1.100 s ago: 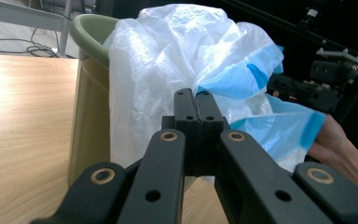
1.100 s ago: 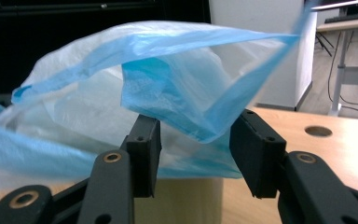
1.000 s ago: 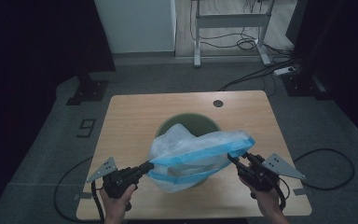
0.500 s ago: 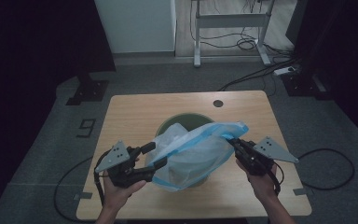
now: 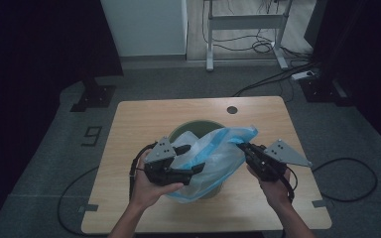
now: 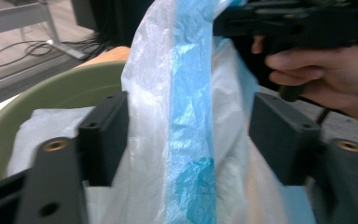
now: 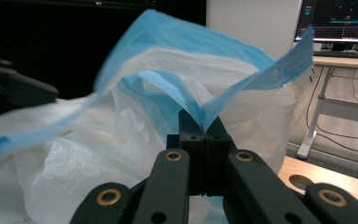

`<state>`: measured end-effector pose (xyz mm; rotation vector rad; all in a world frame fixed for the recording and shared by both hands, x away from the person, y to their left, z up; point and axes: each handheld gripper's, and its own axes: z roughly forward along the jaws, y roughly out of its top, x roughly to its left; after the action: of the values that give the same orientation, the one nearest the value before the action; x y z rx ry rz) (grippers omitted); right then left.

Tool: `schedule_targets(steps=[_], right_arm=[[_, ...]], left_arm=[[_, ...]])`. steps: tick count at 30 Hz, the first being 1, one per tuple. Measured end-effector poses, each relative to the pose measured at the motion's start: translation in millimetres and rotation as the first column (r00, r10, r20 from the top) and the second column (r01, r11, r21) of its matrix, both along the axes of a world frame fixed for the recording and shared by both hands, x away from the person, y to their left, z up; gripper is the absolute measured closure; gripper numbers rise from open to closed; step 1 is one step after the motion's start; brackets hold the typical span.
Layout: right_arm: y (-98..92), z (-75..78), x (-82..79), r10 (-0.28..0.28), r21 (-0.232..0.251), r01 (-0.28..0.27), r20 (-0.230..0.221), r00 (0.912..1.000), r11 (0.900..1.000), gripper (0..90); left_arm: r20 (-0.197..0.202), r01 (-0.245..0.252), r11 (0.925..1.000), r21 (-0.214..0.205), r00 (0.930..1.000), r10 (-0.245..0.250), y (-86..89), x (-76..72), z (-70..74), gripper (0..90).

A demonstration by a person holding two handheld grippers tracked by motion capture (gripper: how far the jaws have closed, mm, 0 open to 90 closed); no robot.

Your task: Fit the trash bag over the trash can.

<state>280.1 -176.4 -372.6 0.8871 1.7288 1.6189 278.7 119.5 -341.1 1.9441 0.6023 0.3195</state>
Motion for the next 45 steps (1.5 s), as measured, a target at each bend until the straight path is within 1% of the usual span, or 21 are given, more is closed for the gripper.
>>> schedule_targets(steps=[4, 6, 7, 9, 10, 14, 15, 18, 22, 23, 25, 28, 30, 32, 36, 40, 42, 43, 44, 45], right_arm=[[1.1, 0.5, 0.4, 0.0, 0.003, 0.0, 0.001, 1.0, 1.0, 88.4], [0.8, 0.9, 0.7, -0.002, 0.005, 0.002, 0.002, 1.0, 1.0, 88.4], [0.4, 1.2, 0.8, -0.004, 0.005, 0.004, 0.002, 1.0, 1.0, 88.4], [-0.5, 1.3, 1.0, -0.007, 0.007, 0.007, 0.002, 1.0, 0.9999, 88.4], [-1.4, 1.5, 1.1, -0.01, 0.01, 0.01, 0.002, 1.0, 0.9999, 88.4], [-2.1, 1.7, 0.8, -0.012, 0.016, 0.012, 0.002, 0.9999, 0.9998, 88.4], [-2.1, 1.6, 0.6, -0.012, 0.016, 0.012, 0.003, 0.9999, 0.9998, 88.4], [-2.7, 0.6, 0.5, -0.015, 0.013, 0.015, 0.0, 0.9999, 0.9998, 88.5], [-5.8, -3.2, 3.1, -0.025, 0.009, 0.026, -0.017, 0.9995, 0.9996, 88.5], [-6.9, -4.4, 4.6, -0.03, 0.006, 0.03, -0.022, 0.9993, 0.9995, 88.5], [-9.8, -6.5, 8.6, -0.039, 0.01, 0.039, -0.036, 0.9986, 0.9992, 88.5], [-13.1, -8.0, 14.0, -0.052, 0.007, 0.053, -0.047, 0.9975, 0.9986, 88.5], [-15.3, -8.6, 18.2, -0.063, 0.004, 0.064, -0.055, 0.9965, 0.998, 88.6], [-17.6, -8.8, 22.7, -0.075, 0.001, 0.075, -0.061, 0.9953, 0.9971, 88.7], [-21.7, -8.7, 33.0, -0.09, -0.006, 0.09, -0.076, 0.993, 0.9959, 88.8], [-24.1, -9.8, 45.7, -0.102, -0.007, 0.102, -0.095, 0.9902, 0.9948, 88.9], [-25.3, -11.0, 53.4, -0.106, 0.0, 0.107, -0.106, 0.9887, 0.9943, 88.9], [-25.4, -11.4, 57.1, -0.102, 0.007, 0.103, -0.111, 0.9886, 0.9947, 88.9], [-24.6, -11.3, 60.8, -0.095, 0.021, 0.099, -0.119, 0.9883, 0.9949, 88.8], [-24.0, -10.9, 61.3, -0.093, 0.021, 0.096, -0.12, 0.9884, 0.9952, 88.8]], left_arm=[[0.012, -0.046, 0.9985, 0.028, 0.9989, 0.046, -2.7, 5.1, -5.5, 48.6], [0.017, -0.072, 0.9964, 0.044, 0.9973, 0.072, -2.9, 6.7, -8.2, 53.7], [0.016, -0.078, 0.9958, 0.048, 0.9969, 0.077, -2.7, 7.2, -9.1, 58.8], [0.015, -0.084, 0.995, 0.054, 0.9964, 0.084, -1.2, 8.2, -11.7, 65.4], [0.012, -0.081, 0.9952, 0.054, 0.9967, 0.081, -0.9, 8.4, -12.3, 71.3], [-0.008, -0.067, 0.9965, 0.051, 0.9977, 0.068, 1.2, 9.6, -14.1, 85.5], [-0.005, -0.067, 0.9965, 0.051, 0.9977, 0.067, 1.7, 9.6, -14.2, 88.9], [0.014, -0.073, 0.9965, 0.041, 0.9972, 0.073, 5.2, 9.0, -13.2, 90.0], [0.034, -0.091, 0.9959, -0.001, 0.9953, 0.091, 14.3, 9.9, -8.0, 90.0], [0.039, -0.099, 0.9951, -0.01, 0.9943, 0.099, 16.9, 11.2, -6.4, 90.0], [0.037, -0.115, 0.9928, -0.033, 0.9925, 0.116, 22.8, 15.5, -3.2, 90.0], [0.039, -0.152, 0.9868, -0.057, 0.9873, 0.154, 31.8, 24.5, 0.9, 90.0], [0.027, -0.167, 0.9822, -0.086, 0.985, 0.17, 38.7, 31.7, 2.8, 90.0], [0.02, -0.188, 0.9766, -0.104, 0.9814, 0.191, 45.5, 39.1, 4.0, 90.0], [-0.001, -0.203, 0.9699, -0.135, 0.9788, 0.205, 54.6, 50.0, 2.5, 90.0], [-0.018, -0.219, 0.9656, -0.14, 0.9755, 0.219, 59.1, 60.7, -1.1, 90.0], [-0.037, -0.218, 0.9646, -0.149, 0.976, 0.215, 60.4, 67.3, -3.9, 90.0], [-0.055, -0.196, 0.9677, -0.158, 0.9803, 0.19, 61.2, 70.4, -4.9, 90.0], [-0.061, -0.188, 0.9693, -0.159, 0.9817, 0.18, 61.1, 70.9, -4.8, 90.0], [-0.062, -0.17, 0.9729, -0.157, 0.9848, 0.162, 60.8, 71.1, -4.4, 90.0]])
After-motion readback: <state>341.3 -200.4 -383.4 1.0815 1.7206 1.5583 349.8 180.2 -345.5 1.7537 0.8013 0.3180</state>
